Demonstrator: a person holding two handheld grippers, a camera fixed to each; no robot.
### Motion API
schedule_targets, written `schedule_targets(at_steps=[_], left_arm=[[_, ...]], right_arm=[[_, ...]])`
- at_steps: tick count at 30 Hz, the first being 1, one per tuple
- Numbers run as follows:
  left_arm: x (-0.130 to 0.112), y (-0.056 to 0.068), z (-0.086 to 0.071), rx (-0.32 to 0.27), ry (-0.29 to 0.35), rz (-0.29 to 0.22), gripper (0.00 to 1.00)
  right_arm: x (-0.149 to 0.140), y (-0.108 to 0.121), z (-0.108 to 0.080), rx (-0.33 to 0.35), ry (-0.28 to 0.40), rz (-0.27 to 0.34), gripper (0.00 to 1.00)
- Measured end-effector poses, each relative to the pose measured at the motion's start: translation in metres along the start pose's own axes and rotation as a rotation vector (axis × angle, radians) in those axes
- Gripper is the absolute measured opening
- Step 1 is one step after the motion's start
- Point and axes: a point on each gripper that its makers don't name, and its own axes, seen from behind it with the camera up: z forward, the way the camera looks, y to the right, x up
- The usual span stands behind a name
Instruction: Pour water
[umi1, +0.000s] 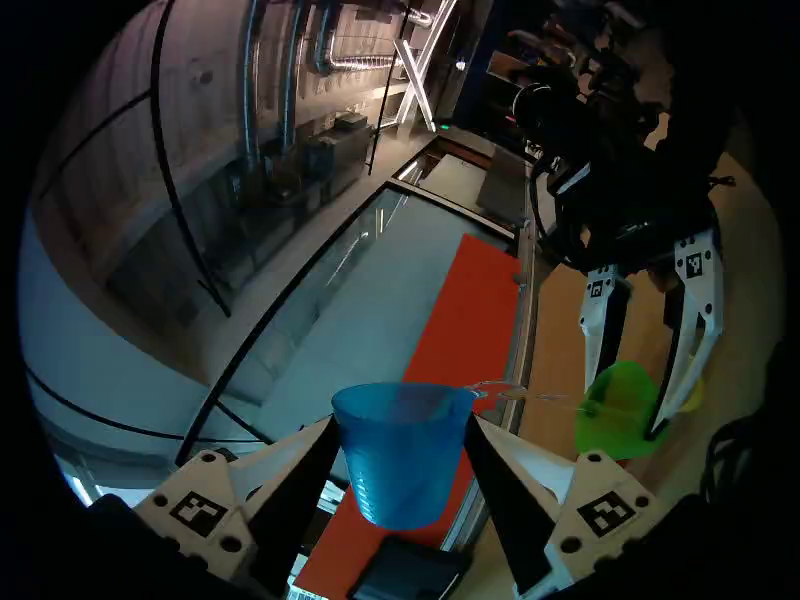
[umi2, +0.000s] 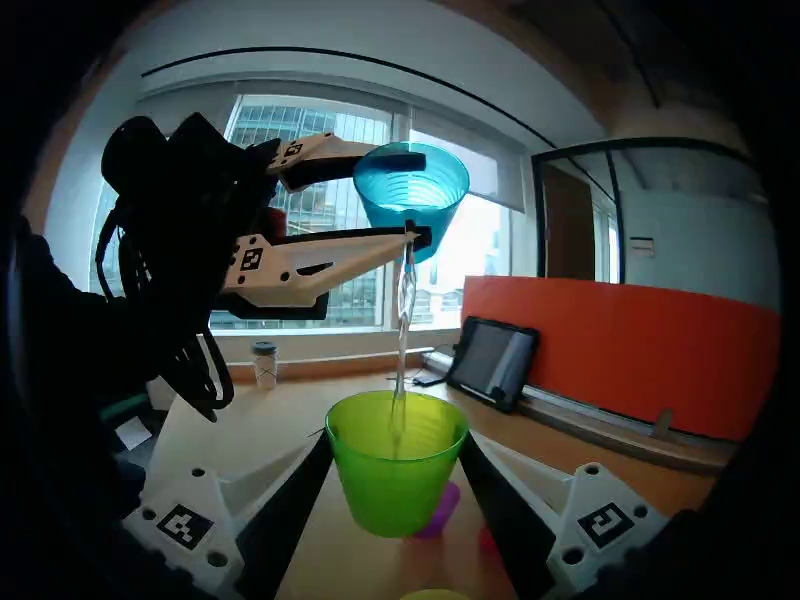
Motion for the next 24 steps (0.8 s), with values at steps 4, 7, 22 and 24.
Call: schedule_targets(at_steps=[4,7,22,24], left_arm=[[0.001,-0.008,0.002,0.009,0.0,0.019,0.85],[0.002,-0.013,0.003,0.012,0.0,0.032,0.85],[0.01,-0.016,0.0,0.02,0.007,0.094,0.85],[0.011,-0.013,-0.001,0.018,0.009,0.104,0.85]], right_arm=[[0.0,0.0,0.0,0.002,0.002,-0.001,0.91],[-0.001,-0.001,0.0,0.002,0.001,-0.004,0.91],[0.001,0.0,0.001,0.002,0.004,-0.015,0.91],[0.001,0.0,0.001,0.001,0.004,-0.017,0.91]])
